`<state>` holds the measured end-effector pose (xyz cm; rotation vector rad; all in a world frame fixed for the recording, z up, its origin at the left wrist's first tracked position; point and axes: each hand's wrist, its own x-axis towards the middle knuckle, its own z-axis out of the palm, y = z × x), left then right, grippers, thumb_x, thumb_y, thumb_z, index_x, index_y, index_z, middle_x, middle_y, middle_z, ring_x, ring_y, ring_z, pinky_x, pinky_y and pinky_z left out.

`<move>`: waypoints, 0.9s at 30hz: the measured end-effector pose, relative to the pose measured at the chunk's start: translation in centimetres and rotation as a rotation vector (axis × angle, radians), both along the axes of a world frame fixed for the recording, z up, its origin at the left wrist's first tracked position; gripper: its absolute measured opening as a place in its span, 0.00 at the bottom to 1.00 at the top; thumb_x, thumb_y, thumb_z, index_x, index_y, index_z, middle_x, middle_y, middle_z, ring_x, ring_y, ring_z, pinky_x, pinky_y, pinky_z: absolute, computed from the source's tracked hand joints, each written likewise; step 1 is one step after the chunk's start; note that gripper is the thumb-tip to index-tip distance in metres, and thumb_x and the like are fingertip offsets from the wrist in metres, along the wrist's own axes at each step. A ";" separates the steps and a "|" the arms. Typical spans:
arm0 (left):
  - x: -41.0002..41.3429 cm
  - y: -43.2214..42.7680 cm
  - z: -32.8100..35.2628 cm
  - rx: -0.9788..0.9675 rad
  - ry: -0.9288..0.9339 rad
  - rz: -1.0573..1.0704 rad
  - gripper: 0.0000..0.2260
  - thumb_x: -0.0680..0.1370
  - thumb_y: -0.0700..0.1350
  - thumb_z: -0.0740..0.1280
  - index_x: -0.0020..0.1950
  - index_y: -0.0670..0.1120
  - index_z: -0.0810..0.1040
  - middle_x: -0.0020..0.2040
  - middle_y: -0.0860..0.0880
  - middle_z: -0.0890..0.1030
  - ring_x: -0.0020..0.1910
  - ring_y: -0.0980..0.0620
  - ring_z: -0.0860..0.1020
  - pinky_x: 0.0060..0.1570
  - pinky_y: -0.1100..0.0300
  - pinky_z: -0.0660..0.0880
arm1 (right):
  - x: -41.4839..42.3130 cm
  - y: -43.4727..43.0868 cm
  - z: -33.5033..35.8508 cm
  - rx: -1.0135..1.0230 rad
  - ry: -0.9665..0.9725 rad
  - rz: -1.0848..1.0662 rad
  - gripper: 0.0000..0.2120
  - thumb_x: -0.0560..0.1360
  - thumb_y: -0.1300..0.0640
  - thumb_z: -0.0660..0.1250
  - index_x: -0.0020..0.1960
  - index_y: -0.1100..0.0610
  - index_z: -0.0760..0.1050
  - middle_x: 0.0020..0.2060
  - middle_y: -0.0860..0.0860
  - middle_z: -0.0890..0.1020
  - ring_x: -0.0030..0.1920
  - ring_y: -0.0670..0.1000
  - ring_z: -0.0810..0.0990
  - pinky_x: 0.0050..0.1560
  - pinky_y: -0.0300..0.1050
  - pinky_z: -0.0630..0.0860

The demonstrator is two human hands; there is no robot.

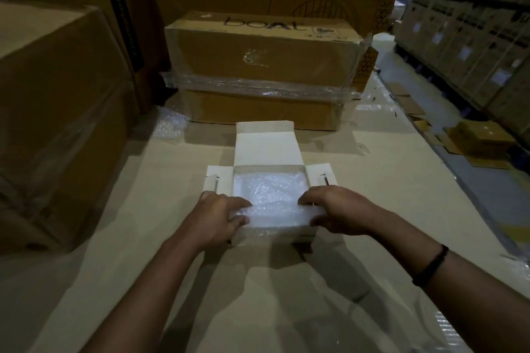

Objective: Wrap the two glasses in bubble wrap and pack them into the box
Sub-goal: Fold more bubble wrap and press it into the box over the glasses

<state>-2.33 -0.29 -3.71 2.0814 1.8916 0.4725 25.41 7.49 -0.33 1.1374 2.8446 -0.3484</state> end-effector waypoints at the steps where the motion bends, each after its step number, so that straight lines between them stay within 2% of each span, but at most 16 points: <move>1: 0.0 0.2 0.2 0.001 -0.021 0.020 0.16 0.76 0.54 0.70 0.64 0.56 0.79 0.56 0.51 0.84 0.61 0.45 0.76 0.62 0.53 0.71 | -0.1 0.2 0.0 -0.008 0.017 -0.020 0.21 0.75 0.53 0.70 0.67 0.49 0.72 0.64 0.46 0.77 0.62 0.50 0.75 0.57 0.43 0.72; 3: 0.5 0.4 0.7 0.072 -0.011 0.049 0.15 0.76 0.48 0.71 0.63 0.55 0.79 0.54 0.50 0.84 0.57 0.45 0.77 0.55 0.56 0.73 | -0.6 0.5 0.2 0.038 0.039 -0.052 0.18 0.76 0.55 0.67 0.65 0.48 0.72 0.61 0.47 0.79 0.58 0.51 0.77 0.49 0.44 0.72; 6: 1.5 0.5 1.2 0.196 0.084 0.035 0.14 0.75 0.38 0.67 0.57 0.52 0.77 0.45 0.52 0.83 0.46 0.44 0.75 0.42 0.58 0.66 | -1.1 0.5 0.0 0.148 0.058 -0.045 0.13 0.76 0.56 0.65 0.60 0.50 0.71 0.54 0.48 0.81 0.50 0.54 0.78 0.40 0.44 0.66; 8: 1.7 0.4 0.9 0.208 0.117 -0.040 0.16 0.69 0.31 0.66 0.50 0.50 0.75 0.41 0.53 0.81 0.40 0.46 0.74 0.43 0.57 0.66 | -1.1 0.4 -0.4 0.223 0.058 0.043 0.07 0.74 0.59 0.65 0.52 0.51 0.73 0.47 0.49 0.81 0.44 0.56 0.78 0.36 0.44 0.63; 10: 1.3 0.2 0.1 0.234 0.143 -0.138 0.19 0.62 0.30 0.68 0.45 0.51 0.75 0.42 0.55 0.80 0.38 0.49 0.75 0.47 0.56 0.70 | -0.9 0.4 -0.9 0.261 0.037 0.113 0.07 0.71 0.63 0.66 0.44 0.52 0.76 0.41 0.50 0.80 0.39 0.58 0.78 0.34 0.43 0.65; 12: 1.0 -0.1 -0.4 0.201 0.133 -0.195 0.17 0.63 0.35 0.67 0.46 0.53 0.77 0.47 0.56 0.80 0.42 0.52 0.77 0.51 0.57 0.68 | -0.7 0.4 -1.4 0.238 0.019 0.157 0.10 0.67 0.66 0.66 0.42 0.52 0.78 0.43 0.51 0.81 0.40 0.58 0.79 0.35 0.46 0.72; 14: 0.8 -0.4 -0.3 0.138 0.085 -0.213 0.16 0.66 0.42 0.63 0.51 0.53 0.80 0.51 0.58 0.80 0.49 0.54 0.77 0.56 0.58 0.64 | -0.5 0.2 -1.4 0.197 0.002 0.179 0.14 0.66 0.68 0.65 0.44 0.52 0.82 0.49 0.51 0.82 0.44 0.57 0.81 0.40 0.48 0.75; 17: 0.5 -0.6 0.4 0.043 0.053 -0.227 0.21 0.68 0.52 0.58 0.56 0.53 0.83 0.58 0.58 0.79 0.57 0.58 0.75 0.62 0.58 0.60 | -0.2 -0.1 -0.6 0.166 -0.011 0.198 0.19 0.68 0.66 0.62 0.52 0.50 0.83 0.56 0.49 0.81 0.54 0.54 0.78 0.49 0.46 0.72; 19: 0.4 -0.4 0.7 -0.010 0.029 -0.218 0.21 0.70 0.52 0.56 0.55 0.54 0.84 0.59 0.58 0.79 0.59 0.59 0.74 0.64 0.58 0.58 | 0.0 0.0 0.2 0.071 -0.082 0.184 0.18 0.72 0.62 0.62 0.57 0.49 0.82 0.60 0.47 0.78 0.60 0.51 0.74 0.56 0.45 0.70; 21: 0.9 0.1 0.9 -0.055 0.045 -0.196 0.19 0.72 0.51 0.57 0.53 0.54 0.85 0.59 0.58 0.79 0.59 0.59 0.74 0.66 0.56 0.58 | -0.3 0.4 1.0 -0.101 -0.092 0.094 0.12 0.75 0.56 0.64 0.54 0.50 0.84 0.57 0.45 0.78 0.58 0.47 0.71 0.59 0.46 0.70; 24: 1.9 1.2 1.3 -0.121 0.126 -0.163 0.12 0.75 0.45 0.64 0.52 0.55 0.85 0.56 0.59 0.81 0.59 0.57 0.73 0.62 0.58 0.56 | -1.3 1.3 1.1 -0.208 -0.011 0.003 0.08 0.73 0.54 0.68 0.37 0.48 0.82 0.37 0.40 0.79 0.44 0.42 0.72 0.51 0.45 0.72; 27: 2.3 2.2 1.8 -0.160 0.151 -0.130 0.08 0.75 0.45 0.69 0.51 0.56 0.84 0.54 0.57 0.82 0.59 0.56 0.73 0.60 0.57 0.54 | -2.4 1.6 0.7 -0.204 -0.100 -0.036 0.08 0.71 0.60 0.68 0.41 0.50 0.84 0.39 0.44 0.84 0.43 0.43 0.77 0.50 0.43 0.77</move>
